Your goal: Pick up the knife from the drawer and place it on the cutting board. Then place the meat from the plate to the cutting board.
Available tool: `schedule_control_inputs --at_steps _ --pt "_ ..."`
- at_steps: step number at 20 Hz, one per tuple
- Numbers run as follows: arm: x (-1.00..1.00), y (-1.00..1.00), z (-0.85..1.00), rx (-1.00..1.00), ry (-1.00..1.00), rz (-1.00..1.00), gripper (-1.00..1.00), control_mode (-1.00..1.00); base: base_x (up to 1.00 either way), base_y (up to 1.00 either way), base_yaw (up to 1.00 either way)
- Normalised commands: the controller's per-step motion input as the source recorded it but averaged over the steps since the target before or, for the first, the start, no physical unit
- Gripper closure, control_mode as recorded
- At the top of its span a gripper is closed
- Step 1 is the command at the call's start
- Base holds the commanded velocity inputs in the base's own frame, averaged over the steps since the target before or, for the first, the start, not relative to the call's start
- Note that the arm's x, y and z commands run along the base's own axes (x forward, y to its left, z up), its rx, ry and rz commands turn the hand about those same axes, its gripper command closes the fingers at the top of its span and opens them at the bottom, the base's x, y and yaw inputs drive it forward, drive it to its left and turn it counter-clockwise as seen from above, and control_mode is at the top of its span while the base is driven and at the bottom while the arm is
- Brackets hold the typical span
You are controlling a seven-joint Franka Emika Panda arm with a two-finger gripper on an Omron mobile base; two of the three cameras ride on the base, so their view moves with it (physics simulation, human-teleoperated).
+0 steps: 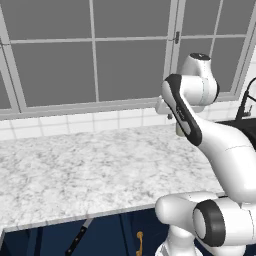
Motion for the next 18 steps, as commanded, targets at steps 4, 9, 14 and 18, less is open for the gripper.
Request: schedule_control_inputs --at_steps 4,9,14,18 --pt "0.00 0.00 0.00 0.00 0.00 0.00 -1.00 1.00 0.00 0.00 0.00" --pt "0.00 0.00 0.00 0.00 0.00 0.00 -1.00 1.00 0.00 0.00 0.00" --pt "0.00 0.00 0.00 0.00 0.00 0.00 -1.00 1.00 0.00 0.00 0.01" --pt "0.00 0.00 0.00 0.00 0.00 0.00 -1.00 1.00 -0.03 0.00 0.20"
